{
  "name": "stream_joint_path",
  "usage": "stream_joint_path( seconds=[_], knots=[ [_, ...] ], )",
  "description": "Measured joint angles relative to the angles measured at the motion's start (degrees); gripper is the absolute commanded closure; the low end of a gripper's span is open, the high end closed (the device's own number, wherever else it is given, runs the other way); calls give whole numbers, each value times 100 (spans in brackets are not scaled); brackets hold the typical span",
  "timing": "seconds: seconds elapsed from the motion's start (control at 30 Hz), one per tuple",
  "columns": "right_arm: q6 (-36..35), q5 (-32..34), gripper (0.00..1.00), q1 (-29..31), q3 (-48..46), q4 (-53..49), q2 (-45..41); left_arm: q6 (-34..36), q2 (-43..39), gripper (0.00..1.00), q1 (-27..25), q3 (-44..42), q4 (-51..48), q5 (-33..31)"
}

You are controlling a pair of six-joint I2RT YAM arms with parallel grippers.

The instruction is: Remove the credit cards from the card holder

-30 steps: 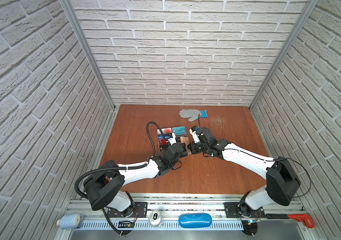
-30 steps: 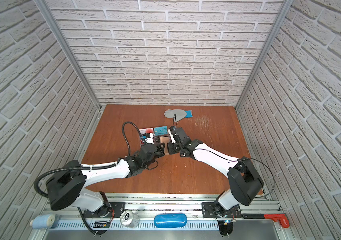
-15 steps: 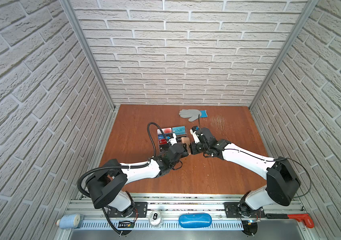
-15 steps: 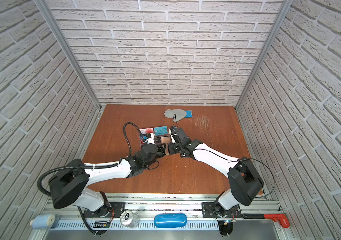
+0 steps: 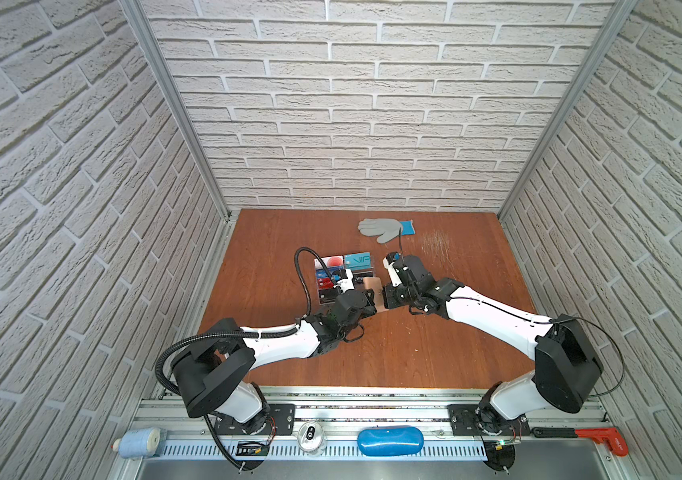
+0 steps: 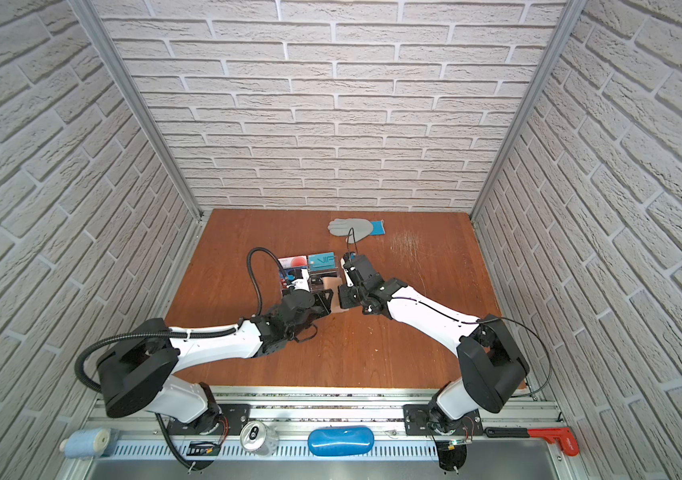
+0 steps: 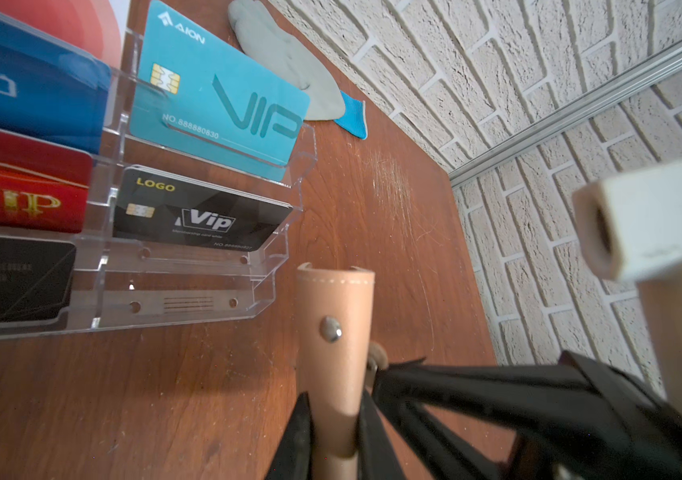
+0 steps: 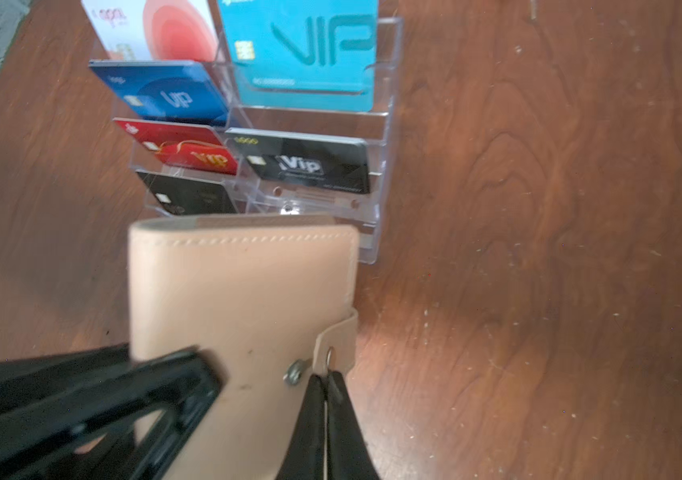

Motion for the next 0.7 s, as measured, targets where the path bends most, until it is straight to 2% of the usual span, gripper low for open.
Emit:
stream_joint_path(
  seconds=[0.23, 0.4, 0.47, 0.7],
  knots=[
    [24, 103, 92, -260, -59, -46, -20, 212, -44, 100, -48, -11, 37, 61],
    [81, 48, 75, -282, -66, 15, -68, 507, -136, 100, -11, -11, -142, 164],
    [116, -22, 71, -293, -90, 85, -87, 599, -186, 100, 24, -11, -131, 278],
    [160, -302, 69, -297, -114, 214, -37, 699, -234, 100, 81, -17, -63, 546]
  ],
)
